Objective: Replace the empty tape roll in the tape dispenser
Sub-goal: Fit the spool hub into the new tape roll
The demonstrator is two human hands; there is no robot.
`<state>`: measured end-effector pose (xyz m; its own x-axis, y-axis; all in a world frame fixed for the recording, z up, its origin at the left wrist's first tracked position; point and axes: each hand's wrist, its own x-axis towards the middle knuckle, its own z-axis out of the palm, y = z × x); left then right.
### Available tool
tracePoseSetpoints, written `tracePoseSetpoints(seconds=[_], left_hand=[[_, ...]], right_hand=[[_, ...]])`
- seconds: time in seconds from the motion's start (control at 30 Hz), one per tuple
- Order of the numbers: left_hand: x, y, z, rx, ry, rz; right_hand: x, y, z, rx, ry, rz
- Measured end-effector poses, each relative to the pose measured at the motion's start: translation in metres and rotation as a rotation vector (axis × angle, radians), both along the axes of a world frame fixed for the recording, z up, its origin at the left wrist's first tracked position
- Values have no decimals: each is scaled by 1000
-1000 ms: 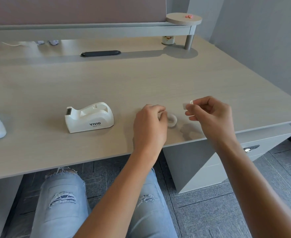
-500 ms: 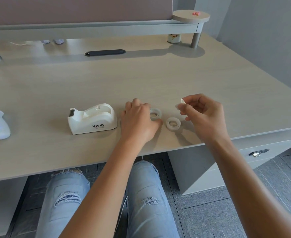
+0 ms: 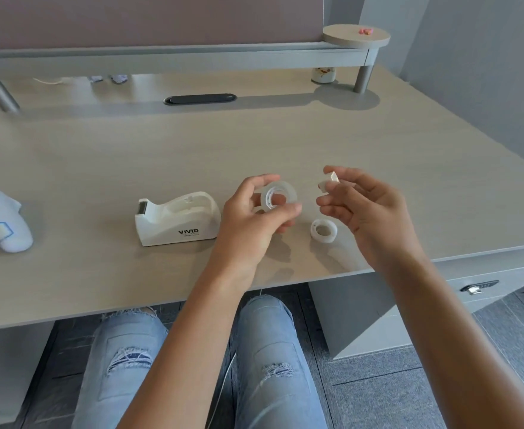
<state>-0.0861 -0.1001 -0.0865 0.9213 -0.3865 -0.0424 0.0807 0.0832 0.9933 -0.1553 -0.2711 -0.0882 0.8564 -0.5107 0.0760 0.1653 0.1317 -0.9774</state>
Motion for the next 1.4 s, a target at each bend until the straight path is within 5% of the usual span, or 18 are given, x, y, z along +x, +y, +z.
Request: tracePoseSetpoints(seconds=[0.17,0.43,0.77,0.93,1.17,1.4], left_hand=[[-3,11,8,-122,130,49],[-2,18,4,-97,181,164],[-7,23,10,-155,189,188],[-9,24,11,-188,190,172],[-11,30,8,-255,231,113],[-16,33,6,-252,191,7]], right_hand=[[5,6,2,171,1,54],[5,18,7,114,10,43],[-6,41,13,-567,-72,25],[-1,47,7,-751,-102,0],[4,46,9,-652,7,60],[6,41,17,-188,79,86]])
